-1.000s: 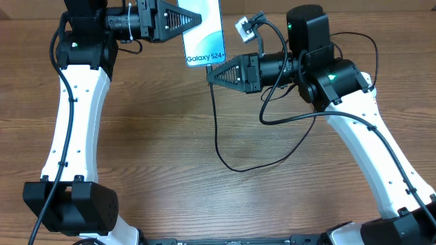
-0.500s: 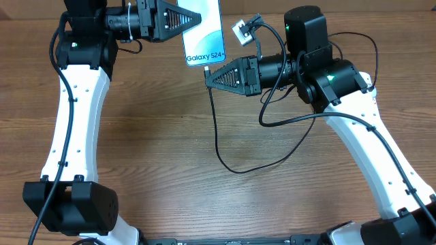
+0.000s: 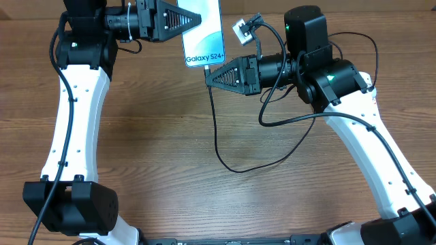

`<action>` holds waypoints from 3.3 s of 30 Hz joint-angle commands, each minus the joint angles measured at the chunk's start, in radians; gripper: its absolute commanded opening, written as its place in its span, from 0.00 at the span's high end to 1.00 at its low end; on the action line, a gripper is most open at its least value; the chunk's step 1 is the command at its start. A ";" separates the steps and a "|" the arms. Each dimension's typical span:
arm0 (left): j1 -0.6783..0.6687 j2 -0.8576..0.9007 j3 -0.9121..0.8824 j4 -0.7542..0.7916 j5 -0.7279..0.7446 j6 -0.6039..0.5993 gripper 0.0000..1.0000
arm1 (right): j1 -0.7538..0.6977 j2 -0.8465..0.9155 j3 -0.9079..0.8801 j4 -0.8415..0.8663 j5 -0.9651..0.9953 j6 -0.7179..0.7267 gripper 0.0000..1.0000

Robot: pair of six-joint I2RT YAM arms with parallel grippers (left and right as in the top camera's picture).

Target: Plug charger to phone and switch on socket

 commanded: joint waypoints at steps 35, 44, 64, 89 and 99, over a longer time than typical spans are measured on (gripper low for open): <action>0.001 -0.002 0.006 0.008 0.061 -0.047 0.96 | 0.007 -0.032 0.030 0.112 0.047 0.029 0.96; 0.001 0.010 0.006 0.003 0.029 -0.015 0.96 | 0.007 -0.032 0.030 0.050 0.047 0.028 0.51; -0.067 0.250 0.006 -0.814 -0.605 0.599 0.96 | -0.050 -0.032 0.030 -0.497 0.726 0.023 0.09; -0.166 0.551 0.006 -0.825 -0.802 0.644 0.96 | -0.053 -0.032 0.030 -0.682 0.989 0.021 0.00; -0.166 0.573 0.006 -0.822 -0.856 0.634 0.77 | -0.054 -0.032 0.030 -0.691 0.990 0.021 0.00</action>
